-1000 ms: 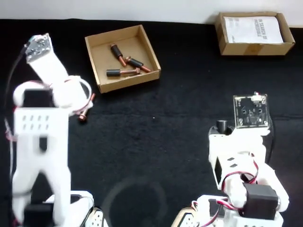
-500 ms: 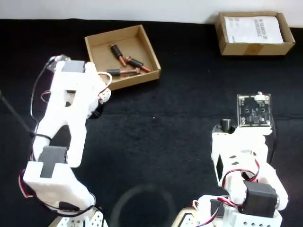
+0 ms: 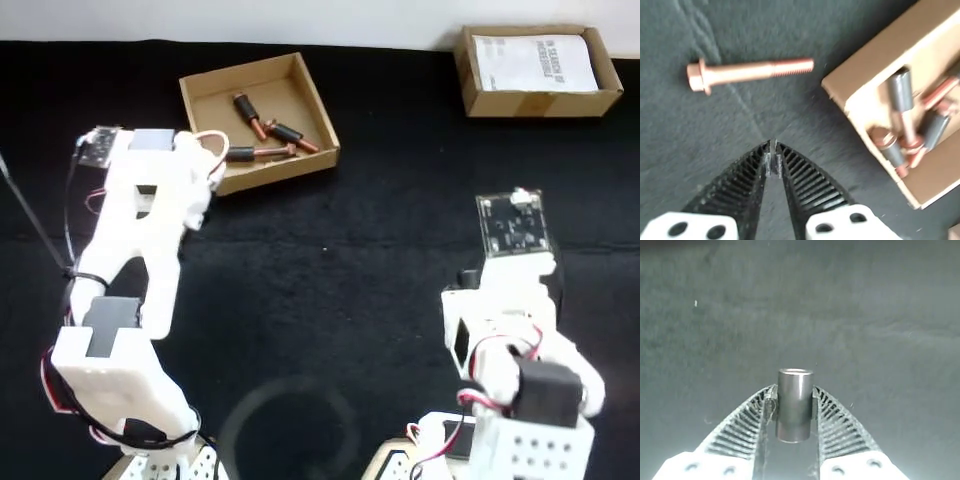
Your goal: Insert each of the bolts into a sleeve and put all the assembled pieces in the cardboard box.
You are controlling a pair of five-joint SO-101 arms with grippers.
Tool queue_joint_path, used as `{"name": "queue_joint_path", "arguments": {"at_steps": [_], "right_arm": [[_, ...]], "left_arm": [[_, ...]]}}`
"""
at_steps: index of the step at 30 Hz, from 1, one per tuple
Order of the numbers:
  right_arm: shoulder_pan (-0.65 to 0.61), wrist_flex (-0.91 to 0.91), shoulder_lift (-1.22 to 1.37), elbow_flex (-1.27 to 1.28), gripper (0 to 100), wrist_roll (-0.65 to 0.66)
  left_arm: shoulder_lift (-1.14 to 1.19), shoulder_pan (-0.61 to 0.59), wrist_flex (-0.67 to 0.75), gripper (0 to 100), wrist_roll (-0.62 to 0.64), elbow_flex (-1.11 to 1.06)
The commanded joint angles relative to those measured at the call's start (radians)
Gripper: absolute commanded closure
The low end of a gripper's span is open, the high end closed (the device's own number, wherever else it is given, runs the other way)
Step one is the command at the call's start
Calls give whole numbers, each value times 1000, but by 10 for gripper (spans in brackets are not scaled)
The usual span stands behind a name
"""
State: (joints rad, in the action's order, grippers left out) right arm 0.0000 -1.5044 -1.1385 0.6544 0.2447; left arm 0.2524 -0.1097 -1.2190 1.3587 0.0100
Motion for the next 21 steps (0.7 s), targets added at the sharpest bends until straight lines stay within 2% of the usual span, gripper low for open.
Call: {"name": "queue_joint_path", "arguments": {"at_steps": [1,5,8,14,21], "right_arm": [[10,-19,70,-74,991,8],[10,-36,196,-182,991,8],[10,-79,318,-286,991,3],[4,-120,496,-496,991,-40],[-18,-179,613,-662,991,-54]], "left_arm": [[-2,-38,38,941,9,44],[-2,-36,72,797,-11,48],[4,-13,103,729,-9,15],[128,-28,258,727,18,-27],[226,-38,278,727,23,41]]}}
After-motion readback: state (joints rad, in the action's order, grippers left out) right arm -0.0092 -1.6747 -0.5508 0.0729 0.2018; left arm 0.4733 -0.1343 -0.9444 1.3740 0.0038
